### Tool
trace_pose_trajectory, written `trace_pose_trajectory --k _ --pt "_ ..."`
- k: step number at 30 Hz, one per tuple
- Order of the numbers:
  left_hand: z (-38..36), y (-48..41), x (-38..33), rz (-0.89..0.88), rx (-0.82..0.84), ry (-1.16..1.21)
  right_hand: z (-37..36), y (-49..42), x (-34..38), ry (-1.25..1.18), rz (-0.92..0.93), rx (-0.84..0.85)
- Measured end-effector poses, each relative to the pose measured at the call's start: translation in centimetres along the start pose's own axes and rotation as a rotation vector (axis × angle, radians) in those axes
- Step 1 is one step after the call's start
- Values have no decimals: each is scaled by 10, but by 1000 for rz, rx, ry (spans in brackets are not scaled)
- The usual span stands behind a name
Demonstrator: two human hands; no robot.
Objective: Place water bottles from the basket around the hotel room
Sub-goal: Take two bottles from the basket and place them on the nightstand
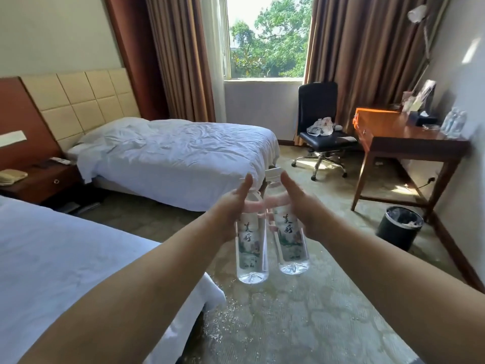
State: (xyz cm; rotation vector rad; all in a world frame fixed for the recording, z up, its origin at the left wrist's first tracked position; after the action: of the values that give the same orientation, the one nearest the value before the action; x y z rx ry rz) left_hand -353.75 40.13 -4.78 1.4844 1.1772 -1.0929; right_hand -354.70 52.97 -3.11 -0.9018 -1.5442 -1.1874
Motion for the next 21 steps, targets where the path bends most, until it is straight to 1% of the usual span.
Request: trace_pose_trajectory --k 3,6,9,11,15,19,21 --pt "24 -45 -1 15 -103 -58 -4 -51 10 17 -19 22" --pt "43 -100 0 49 -188 -81 -1 -114 20 29 -44 81" --pt "58 -162 -8 62 -321 -34 10 -182 36 37 -74 135" --pt "69 -200 -18 57 -414 2 16 -225 50 -17 -109 194" --pt "76 -260 -43 29 -402 101 24 -296 75 -43 -186 306" --pt "101 -302 -60 30 -469 112 14 -356 95 -2 -204 369" --pt "115 -319 -66 44 -471 114 2 -381 101 11 -210 388"
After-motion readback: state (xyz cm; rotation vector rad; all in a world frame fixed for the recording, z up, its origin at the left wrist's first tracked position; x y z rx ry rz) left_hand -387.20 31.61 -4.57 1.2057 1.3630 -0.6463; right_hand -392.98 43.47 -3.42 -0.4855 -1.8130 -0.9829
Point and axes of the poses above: each hand's wrist, its own y-axis away from the middle knuckle, its own z-axis out of the back of the hand, x = y × z, the point moved 8 cm from there along -y, towards the middle knuckle, and after that the axes turned 8 degrees about -z, right-handed, at the moved point
